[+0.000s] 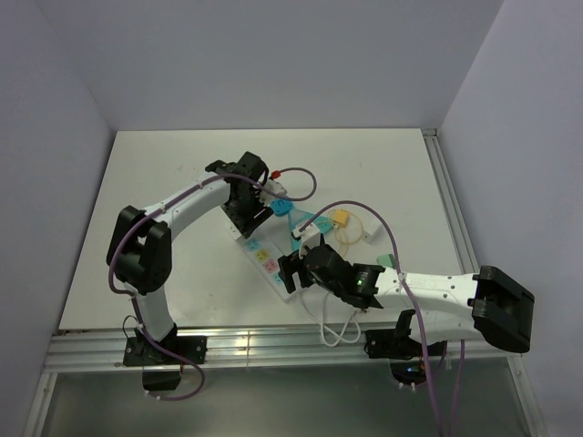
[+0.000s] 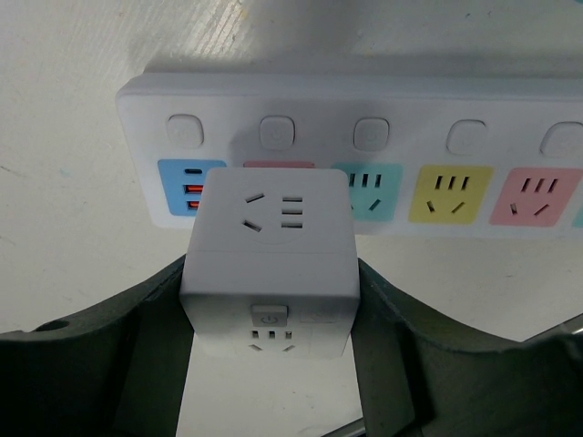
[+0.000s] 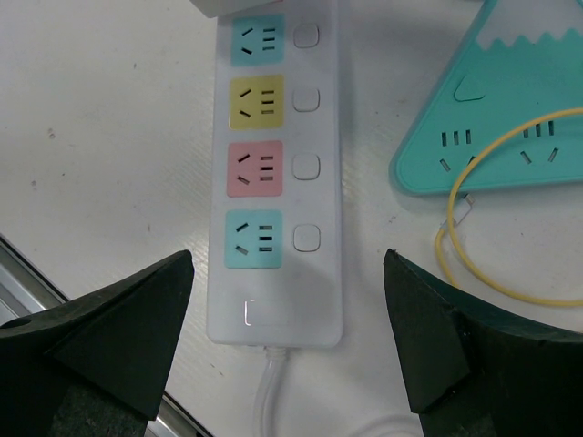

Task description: Insert the plug

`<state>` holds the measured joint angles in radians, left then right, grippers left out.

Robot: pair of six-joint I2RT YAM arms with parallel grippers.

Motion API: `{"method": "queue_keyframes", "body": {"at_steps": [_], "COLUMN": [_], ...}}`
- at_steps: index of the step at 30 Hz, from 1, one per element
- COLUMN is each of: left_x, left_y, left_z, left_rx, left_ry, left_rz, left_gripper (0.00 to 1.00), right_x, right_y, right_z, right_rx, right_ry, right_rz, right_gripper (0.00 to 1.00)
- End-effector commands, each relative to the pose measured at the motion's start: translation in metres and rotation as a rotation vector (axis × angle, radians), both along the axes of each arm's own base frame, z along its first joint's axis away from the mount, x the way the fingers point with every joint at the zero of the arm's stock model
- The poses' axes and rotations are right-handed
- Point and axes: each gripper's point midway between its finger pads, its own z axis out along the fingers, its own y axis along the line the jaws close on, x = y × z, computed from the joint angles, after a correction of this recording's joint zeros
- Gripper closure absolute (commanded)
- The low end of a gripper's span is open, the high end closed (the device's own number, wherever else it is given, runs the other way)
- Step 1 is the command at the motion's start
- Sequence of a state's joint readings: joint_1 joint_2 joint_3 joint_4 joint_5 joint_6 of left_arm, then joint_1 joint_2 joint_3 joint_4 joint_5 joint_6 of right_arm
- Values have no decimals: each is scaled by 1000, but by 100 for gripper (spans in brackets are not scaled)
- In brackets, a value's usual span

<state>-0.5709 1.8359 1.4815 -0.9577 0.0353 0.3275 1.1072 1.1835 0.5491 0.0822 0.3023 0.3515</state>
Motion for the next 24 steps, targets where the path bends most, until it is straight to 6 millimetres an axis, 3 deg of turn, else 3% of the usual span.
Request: {"method": "queue_keyframes", "body": {"at_steps": [1,11,19,24], "left_x": [-5,-5,-23,-33], "left_y": [4,2,20,20], "left_z": [-12,-27,-48,-50], "left_rx": [39,97,190,136], "left_ry": [49,150,195,169], "left_rz": [-16,49,132,149], "left_gripper": [100,100,100,100], "right_x": [4,3,4,4], "right_y": [2,4,4,4], "right_z": [10,10,10,8], "right_rx": [45,44,43,39], "right_ry": [-16,-15,-16,-14], "right_rz": [-14,-4,-8,-7], "right_gripper": [9,9,9,9]}}
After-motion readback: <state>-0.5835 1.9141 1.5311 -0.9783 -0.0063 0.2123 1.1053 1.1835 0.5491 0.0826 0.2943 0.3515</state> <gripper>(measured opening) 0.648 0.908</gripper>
